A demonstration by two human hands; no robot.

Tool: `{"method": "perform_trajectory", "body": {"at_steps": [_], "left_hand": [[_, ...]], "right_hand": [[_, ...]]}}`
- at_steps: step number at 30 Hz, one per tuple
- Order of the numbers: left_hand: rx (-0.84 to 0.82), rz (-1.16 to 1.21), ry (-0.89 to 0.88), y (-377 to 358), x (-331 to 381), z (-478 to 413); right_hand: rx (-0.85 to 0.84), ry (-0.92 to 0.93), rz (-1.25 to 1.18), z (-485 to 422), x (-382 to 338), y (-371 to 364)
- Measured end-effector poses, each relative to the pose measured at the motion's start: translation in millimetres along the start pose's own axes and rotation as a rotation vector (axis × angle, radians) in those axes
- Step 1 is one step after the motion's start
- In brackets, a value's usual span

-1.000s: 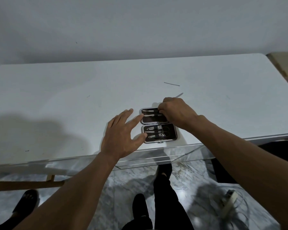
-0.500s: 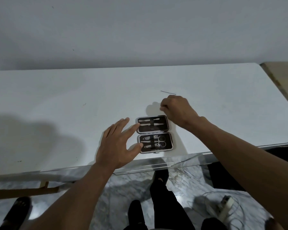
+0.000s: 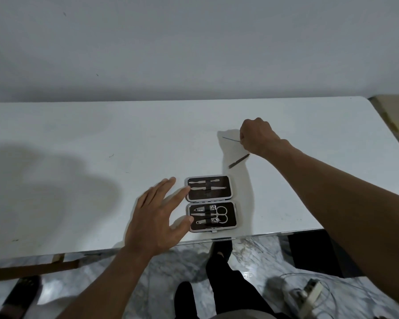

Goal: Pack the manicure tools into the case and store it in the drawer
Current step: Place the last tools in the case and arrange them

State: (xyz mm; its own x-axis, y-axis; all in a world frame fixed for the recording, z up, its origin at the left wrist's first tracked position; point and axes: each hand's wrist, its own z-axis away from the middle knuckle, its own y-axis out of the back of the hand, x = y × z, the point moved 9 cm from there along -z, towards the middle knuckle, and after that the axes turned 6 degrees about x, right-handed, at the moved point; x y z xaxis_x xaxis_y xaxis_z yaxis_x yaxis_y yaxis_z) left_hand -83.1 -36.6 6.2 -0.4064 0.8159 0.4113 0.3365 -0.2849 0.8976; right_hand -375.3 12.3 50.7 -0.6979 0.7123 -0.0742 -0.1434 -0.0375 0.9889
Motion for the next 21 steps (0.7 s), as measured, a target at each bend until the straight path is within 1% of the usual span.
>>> {"method": "perform_trajectory", "body": {"at_steps": [3,6,11,16,21], "left_hand": [[0.006,0.007,0.005,1,1,0],[0.008,0.006,0.006,0,1,0],[0.011,0.003,0.002,-1,0,0],[0.015,-0.014,-0.007,0,0,1],[0.029,-0.018,-0.017,2,1,1]], "right_hand": [[-0.041,0.027,0.057,-3,-7,4],[-0.098,0.061,0.063,-7,-13,1],[-0.14,0.029,0.042,-6,-11,-2],[-0.121,-0.022,-0.09,4,-4,-4],[-0.054,0.055,-0.278,41,-20,10]]}}
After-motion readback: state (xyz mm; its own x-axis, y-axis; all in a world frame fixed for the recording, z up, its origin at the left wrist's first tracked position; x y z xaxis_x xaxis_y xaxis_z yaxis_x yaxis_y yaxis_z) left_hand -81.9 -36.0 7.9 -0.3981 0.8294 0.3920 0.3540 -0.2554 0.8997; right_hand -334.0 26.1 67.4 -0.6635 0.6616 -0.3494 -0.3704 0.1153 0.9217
